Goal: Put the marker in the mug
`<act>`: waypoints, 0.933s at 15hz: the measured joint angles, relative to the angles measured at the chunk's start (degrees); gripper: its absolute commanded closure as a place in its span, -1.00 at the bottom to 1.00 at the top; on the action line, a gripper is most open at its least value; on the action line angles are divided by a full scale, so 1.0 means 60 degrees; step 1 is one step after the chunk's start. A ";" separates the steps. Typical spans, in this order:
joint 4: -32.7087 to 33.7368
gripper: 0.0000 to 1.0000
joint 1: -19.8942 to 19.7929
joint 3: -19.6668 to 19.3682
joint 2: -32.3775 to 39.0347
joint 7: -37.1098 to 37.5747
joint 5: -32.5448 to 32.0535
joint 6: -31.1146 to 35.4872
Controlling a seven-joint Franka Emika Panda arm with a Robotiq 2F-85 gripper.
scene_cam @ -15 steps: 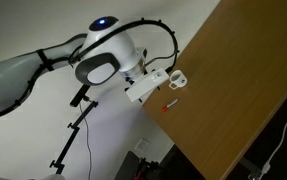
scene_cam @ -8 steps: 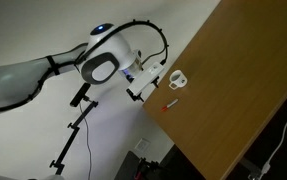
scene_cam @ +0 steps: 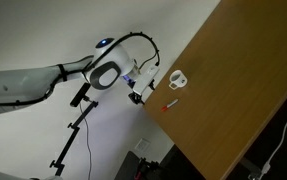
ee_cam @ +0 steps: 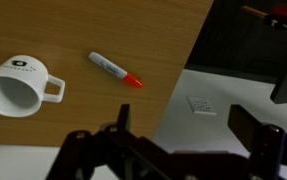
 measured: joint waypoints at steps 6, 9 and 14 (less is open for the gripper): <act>-0.0556 -1.00 0.0387 0.0496 0.0296 -0.0103 -0.0764 0.1774; -0.0757 -1.00 0.0520 0.0709 0.0522 -0.0098 -0.1164 0.2701; -0.0785 -1.00 0.0617 0.1055 0.1025 -0.0098 -0.1526 0.3576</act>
